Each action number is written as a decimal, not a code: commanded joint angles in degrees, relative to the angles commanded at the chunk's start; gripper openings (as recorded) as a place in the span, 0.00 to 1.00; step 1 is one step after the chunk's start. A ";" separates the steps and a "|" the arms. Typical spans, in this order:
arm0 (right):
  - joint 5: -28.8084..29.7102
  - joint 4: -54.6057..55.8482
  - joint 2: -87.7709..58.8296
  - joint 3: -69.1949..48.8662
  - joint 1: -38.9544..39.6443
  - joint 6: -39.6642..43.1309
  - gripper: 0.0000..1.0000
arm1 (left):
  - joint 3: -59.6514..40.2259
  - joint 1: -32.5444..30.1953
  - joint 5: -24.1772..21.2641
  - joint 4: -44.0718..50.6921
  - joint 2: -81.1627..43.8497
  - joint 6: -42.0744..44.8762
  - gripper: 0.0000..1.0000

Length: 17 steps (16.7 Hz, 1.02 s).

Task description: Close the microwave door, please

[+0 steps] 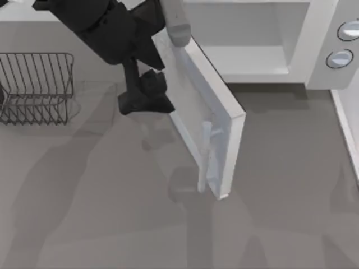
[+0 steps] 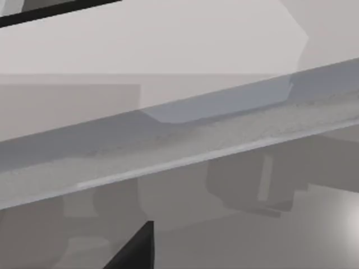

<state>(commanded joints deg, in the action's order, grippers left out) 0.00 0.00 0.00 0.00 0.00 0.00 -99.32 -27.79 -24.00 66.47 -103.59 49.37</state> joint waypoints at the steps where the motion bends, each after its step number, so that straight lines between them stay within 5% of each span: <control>1: 0.00 0.00 0.00 0.00 0.00 0.00 1.00 | 0.00 0.00 0.00 0.00 0.00 0.00 0.62; 9: 0.00 0.00 0.00 0.00 0.00 0.00 1.00 | 0.00 0.00 0.00 0.00 0.00 0.00 0.02; 17: 0.00 0.00 0.00 0.00 0.00 0.00 1.00 | 0.00 0.00 0.00 0.00 0.00 0.00 0.00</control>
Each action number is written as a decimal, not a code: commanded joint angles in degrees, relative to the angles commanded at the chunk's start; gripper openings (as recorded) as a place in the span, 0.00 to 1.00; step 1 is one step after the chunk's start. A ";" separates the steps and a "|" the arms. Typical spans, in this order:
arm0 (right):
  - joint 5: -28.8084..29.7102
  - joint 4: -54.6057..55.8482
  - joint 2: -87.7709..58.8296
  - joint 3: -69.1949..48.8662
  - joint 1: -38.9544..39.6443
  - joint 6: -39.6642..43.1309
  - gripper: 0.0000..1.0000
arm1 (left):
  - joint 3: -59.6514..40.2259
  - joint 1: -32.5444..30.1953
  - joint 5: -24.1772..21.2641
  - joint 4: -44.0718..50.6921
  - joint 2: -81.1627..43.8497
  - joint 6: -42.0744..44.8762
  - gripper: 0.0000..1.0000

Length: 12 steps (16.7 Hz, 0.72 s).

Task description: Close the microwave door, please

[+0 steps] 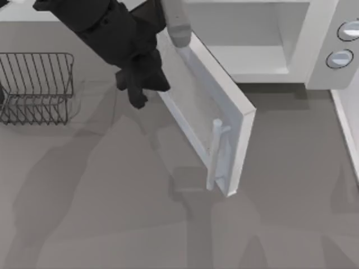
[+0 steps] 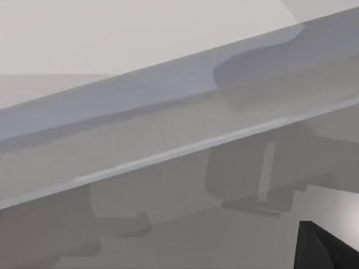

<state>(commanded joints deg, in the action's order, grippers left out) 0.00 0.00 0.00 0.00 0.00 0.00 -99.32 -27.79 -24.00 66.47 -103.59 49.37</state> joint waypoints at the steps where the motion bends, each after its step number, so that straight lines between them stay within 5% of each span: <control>1: 0.00 0.00 0.00 0.00 0.00 0.00 1.00 | -0.01 0.12 0.00 0.01 -0.01 0.01 0.00; 12: 0.00 0.00 0.00 0.00 0.00 0.00 1.00 | -2.22 -2.69 0.94 -0.74 -1.84 -2.83 0.00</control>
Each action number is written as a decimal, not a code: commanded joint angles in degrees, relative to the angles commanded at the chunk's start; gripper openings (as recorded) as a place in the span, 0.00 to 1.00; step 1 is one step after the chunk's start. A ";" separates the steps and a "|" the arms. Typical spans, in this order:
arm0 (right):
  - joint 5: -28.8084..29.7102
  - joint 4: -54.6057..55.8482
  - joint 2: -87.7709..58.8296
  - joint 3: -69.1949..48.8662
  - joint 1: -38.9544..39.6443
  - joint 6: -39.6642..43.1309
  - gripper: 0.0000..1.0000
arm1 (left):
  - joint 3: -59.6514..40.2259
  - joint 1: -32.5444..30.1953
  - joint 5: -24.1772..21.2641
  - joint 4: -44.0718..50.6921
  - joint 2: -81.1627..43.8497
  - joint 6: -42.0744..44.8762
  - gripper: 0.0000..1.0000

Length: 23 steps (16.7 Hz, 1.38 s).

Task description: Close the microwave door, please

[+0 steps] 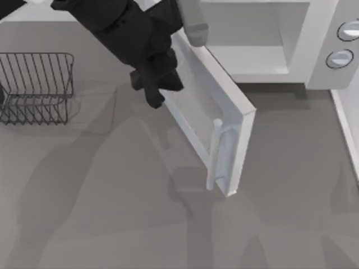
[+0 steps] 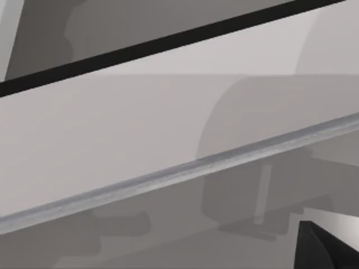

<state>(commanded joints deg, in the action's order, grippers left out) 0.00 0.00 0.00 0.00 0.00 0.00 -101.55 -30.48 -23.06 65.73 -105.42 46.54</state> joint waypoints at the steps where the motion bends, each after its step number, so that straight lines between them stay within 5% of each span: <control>1: 0.00 0.00 0.00 0.00 0.00 0.00 1.00 | 0.25 0.30 -0.07 0.05 0.28 0.05 0.00; 23: 0.00 0.00 0.00 0.00 0.00 0.00 1.00 | -4.99 -4.52 1.68 -0.65 -3.77 -5.11 0.00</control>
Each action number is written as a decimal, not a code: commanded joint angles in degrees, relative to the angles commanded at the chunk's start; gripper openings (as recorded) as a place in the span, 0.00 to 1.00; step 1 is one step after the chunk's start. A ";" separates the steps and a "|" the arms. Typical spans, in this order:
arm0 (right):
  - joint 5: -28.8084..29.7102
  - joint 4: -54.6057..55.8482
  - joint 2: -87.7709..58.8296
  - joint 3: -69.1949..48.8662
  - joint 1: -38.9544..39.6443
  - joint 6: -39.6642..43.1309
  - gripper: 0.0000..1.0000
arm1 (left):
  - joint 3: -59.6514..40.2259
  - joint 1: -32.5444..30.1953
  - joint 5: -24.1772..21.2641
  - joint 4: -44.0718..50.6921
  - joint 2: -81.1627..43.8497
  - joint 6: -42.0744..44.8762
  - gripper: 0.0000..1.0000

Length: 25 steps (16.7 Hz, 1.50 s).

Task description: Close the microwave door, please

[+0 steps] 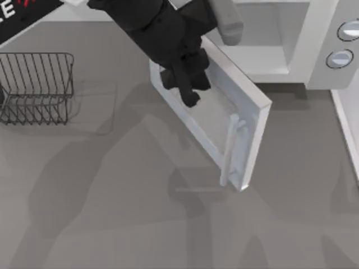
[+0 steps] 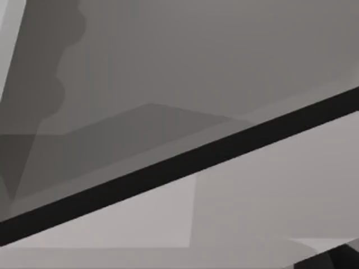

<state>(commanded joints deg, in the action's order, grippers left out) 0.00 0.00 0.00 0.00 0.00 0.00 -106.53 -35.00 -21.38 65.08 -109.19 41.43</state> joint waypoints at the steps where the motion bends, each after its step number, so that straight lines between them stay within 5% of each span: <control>1: 0.00 0.00 0.00 0.00 0.00 0.00 1.00 | -0.44 -0.26 0.12 0.00 -0.32 -0.28 0.00; 25: 0.00 0.00 0.00 0.00 0.00 0.00 1.00 | -6.81 -7.00 -0.02 4.09 -1.02 -2.16 0.00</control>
<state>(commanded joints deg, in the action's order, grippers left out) 0.00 0.00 0.00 0.00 0.00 0.00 -113.34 -42.00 -21.41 69.16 -110.22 39.27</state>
